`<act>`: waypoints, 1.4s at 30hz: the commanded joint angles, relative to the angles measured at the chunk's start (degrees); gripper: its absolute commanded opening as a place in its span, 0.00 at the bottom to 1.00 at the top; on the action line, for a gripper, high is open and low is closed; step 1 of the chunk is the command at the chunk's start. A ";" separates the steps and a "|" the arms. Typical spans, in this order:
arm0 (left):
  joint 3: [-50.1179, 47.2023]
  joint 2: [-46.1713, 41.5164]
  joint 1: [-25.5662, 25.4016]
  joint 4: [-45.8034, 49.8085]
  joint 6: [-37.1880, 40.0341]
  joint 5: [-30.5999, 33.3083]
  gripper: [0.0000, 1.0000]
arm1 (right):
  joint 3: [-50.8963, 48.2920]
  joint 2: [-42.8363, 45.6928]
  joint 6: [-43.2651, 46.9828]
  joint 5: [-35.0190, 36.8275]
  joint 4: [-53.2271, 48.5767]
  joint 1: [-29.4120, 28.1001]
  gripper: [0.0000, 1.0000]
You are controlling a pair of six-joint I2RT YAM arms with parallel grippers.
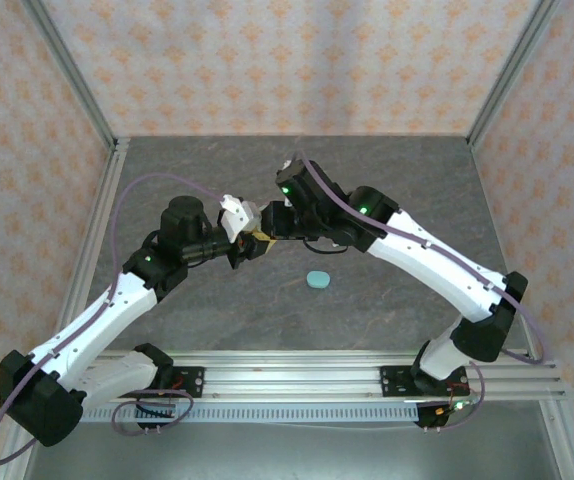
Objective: Insert the wireless bluetooth earbuds into the charging case
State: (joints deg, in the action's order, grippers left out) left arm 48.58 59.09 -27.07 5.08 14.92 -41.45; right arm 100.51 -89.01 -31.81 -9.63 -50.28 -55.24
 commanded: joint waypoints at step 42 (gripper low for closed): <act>0.76 -1.69 -0.43 -0.02 0.32 0.32 0.09 | 3.76 0.14 -1.17 -3.20 -0.72 -0.39 0.32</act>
State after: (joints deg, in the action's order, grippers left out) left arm 48.58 58.87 -27.07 5.80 14.92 -41.45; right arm 103.13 -90.91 -32.29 -11.79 -51.88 -55.24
